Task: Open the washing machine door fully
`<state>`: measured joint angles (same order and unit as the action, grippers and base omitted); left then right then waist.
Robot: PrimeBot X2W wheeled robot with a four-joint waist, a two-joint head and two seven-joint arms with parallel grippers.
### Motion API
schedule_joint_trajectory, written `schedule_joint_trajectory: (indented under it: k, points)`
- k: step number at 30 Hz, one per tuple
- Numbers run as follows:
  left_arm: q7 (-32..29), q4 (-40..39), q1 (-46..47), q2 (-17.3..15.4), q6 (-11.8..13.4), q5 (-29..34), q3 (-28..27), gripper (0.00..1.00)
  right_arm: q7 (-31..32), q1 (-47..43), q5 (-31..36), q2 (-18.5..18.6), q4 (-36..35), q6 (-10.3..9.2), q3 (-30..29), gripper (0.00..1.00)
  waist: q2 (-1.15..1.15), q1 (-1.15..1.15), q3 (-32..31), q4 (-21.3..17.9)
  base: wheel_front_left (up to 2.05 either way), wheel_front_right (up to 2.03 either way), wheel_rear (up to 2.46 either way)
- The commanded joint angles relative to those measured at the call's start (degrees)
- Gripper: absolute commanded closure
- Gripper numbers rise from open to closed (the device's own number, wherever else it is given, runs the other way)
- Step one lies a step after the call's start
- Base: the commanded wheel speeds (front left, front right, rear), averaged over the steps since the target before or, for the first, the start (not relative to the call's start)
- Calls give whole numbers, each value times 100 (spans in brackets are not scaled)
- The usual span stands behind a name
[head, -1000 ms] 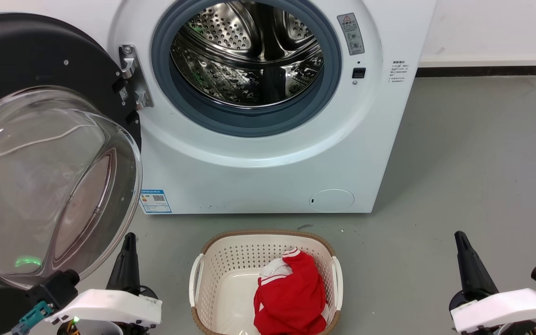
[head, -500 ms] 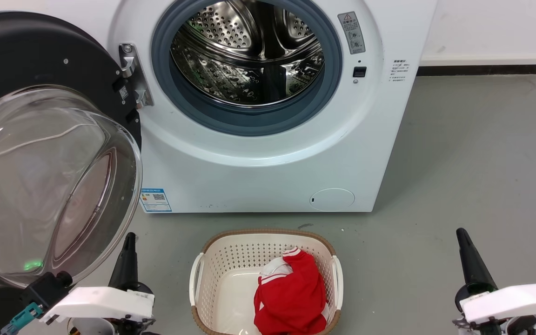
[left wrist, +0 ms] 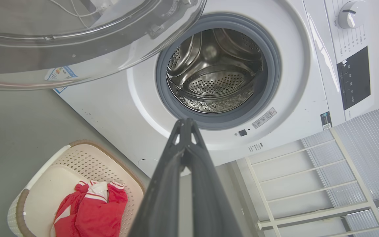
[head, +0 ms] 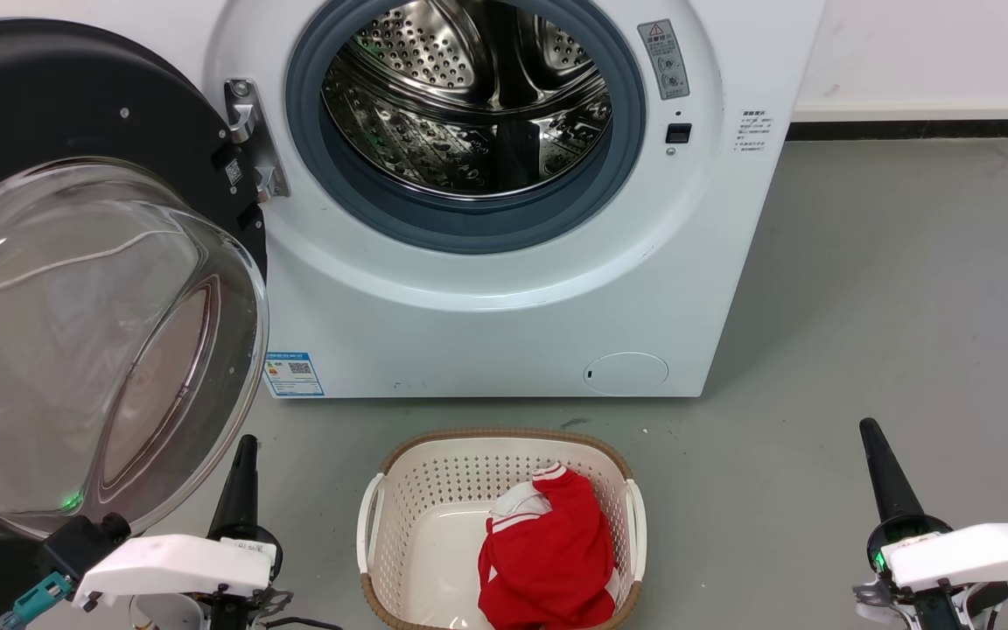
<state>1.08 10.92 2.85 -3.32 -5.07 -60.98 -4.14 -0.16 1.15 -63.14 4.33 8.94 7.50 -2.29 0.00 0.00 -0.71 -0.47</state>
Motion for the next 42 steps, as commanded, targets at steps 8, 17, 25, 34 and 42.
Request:
schedule_joint_trajectory:
  k: [8,17,25,34,42]
  points:
    - [-146,21,184,-2,-67,-568,-61,100,80,187,-573,34,56,-1,-43,100,0,0,11,6,0,0,0]
    - [-274,83,227,7,-109,-1085,-100,100,168,260,-1083,30,144,-1,-78,100,0,0,24,13,0,0,0]
    - [-381,131,265,16,-143,-1517,-128,100,241,309,-1504,24,220,0,-112,100,0,0,36,19,0,0,0]
    - [-489,185,284,24,-170,-1965,-160,100,317,387,-1943,14,302,0,-148,100,0,0,49,26,0,0,0]
    - [-570,226,315,31,-201,-2294,-189,100,380,412,-2261,5,360,-1,-176,100,0,0,59,31,0,0,0]
